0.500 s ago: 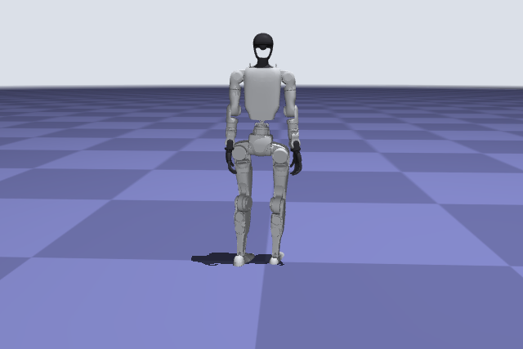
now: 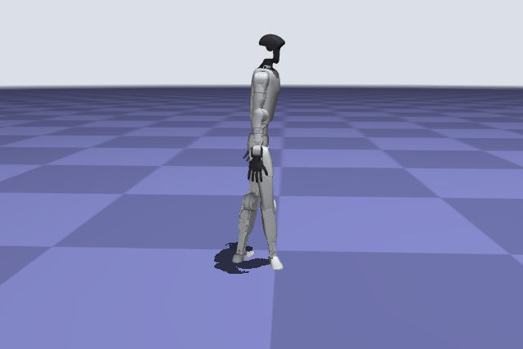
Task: Upper body actions
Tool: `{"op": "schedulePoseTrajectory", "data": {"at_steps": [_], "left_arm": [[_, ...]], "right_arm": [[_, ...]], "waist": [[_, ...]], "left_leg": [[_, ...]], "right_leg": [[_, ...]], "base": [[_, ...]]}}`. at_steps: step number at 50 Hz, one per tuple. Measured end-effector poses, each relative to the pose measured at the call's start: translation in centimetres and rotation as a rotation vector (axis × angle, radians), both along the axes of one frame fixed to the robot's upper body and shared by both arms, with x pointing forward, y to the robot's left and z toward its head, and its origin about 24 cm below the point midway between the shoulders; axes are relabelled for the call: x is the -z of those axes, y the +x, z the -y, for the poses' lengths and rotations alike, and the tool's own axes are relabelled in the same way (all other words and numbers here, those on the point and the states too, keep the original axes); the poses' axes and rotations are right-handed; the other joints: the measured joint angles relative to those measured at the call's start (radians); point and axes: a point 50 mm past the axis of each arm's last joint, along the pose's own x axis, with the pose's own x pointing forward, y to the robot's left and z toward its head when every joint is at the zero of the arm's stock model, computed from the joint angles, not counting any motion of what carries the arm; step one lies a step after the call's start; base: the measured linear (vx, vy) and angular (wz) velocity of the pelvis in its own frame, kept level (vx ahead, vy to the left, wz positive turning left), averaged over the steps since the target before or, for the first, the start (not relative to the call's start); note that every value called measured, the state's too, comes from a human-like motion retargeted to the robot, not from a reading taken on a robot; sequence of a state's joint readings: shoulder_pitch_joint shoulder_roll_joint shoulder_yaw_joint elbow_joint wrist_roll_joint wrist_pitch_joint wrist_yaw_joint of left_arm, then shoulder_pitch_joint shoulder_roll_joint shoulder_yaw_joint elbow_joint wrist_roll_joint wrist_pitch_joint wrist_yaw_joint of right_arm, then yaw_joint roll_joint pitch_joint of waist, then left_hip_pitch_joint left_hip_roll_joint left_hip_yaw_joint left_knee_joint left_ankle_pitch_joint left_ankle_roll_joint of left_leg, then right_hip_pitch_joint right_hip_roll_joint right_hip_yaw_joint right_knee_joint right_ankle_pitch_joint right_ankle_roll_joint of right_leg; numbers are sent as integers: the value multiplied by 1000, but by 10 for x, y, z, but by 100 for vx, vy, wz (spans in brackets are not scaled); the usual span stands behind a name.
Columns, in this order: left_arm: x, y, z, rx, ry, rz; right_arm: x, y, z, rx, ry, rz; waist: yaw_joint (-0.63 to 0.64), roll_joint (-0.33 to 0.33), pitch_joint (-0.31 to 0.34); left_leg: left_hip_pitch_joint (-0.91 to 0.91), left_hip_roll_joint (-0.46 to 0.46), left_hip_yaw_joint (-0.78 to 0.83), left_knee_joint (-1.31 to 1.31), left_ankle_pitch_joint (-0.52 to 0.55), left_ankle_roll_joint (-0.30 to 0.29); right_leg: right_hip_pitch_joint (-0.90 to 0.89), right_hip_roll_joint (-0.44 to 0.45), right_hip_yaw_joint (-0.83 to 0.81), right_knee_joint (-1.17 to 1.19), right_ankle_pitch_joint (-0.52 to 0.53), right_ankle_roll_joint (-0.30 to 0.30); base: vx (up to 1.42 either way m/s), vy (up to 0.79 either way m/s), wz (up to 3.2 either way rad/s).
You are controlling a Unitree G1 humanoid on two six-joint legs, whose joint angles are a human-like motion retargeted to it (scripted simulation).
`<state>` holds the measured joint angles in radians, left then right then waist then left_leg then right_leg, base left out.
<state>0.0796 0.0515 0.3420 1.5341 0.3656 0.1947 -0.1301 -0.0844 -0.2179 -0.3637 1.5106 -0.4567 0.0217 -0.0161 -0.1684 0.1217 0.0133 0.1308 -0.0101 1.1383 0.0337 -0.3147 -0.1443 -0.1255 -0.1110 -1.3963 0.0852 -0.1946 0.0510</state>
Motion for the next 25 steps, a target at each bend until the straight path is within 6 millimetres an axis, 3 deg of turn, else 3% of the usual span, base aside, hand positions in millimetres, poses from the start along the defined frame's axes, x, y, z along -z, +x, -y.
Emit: {"op": "schedulePoseTrajectory", "data": {"at_steps": [3,6,10,12,15,16,18,20,25], "left_arm": [[1,2,0,21,3,14],[1,1,-4,41,14,27],[0,-1,-9,53,31,23],[0,-2,-8,36,34,17],[0,-1,-9,5,30,40],[0,-1,-11,-1,34,48],[0,2,-15,-16,46,60],[1,10,-17,-39,54,76],[2,20,-12,-82,28,119]], "right_arm": [[0,-6,3,109,2,6],[1,-18,0,187,9,-20],[5,-41,-11,240,45,-99],[6,-52,-17,236,65,-145],[6,-68,-28,196,96,-221],[7,-70,-33,164,109,-237],[9,-67,-42,75,138,-256],[10,-52,-48,-57,158,-241],[11,-10,-53,-435,113,-159]], "waist": [[17,9,-26],[28,15,-54],[-1,18,-90],[3,-17,-116],[58,-158,-133],[92,-194,-120],[165,-230,-83],[207,-237,-50],[189,-232,-5]], "left_leg": [[27,-11,86,11,-5,-40],[59,-14,101,26,16,-51],[120,-7,115,61,124,-22],[137,-11,113,120,216,54],[135,-28,14,335,336,277],[104,-13,-56,438,332,285],[-33,9,-292,650,313,248],[-158,10,-456,789,278,194],[-265,72,-549,771,177,284]], "right_leg": [[-28,10,76,12,73,-18],[-60,28,185,33,39,-62],[-75,25,321,69,-7,-49],[-76,-4,382,65,-11,-46],[-72,-111,533,62,-4,-55],[-68,-129,586,66,-2,-60],[-48,-115,678,49,15,-76],[-40,-92,734,35,33,-88],[-19,-63,816,19,67,-99]], "base": [[12,-17,-281],[25,-18,-216],[30,-23,-115],[36,-22,-136],[43,-20,-231],[40,-23,-287],[30,-19,-312],[13,-11,-262],[16,0,-185]]}}
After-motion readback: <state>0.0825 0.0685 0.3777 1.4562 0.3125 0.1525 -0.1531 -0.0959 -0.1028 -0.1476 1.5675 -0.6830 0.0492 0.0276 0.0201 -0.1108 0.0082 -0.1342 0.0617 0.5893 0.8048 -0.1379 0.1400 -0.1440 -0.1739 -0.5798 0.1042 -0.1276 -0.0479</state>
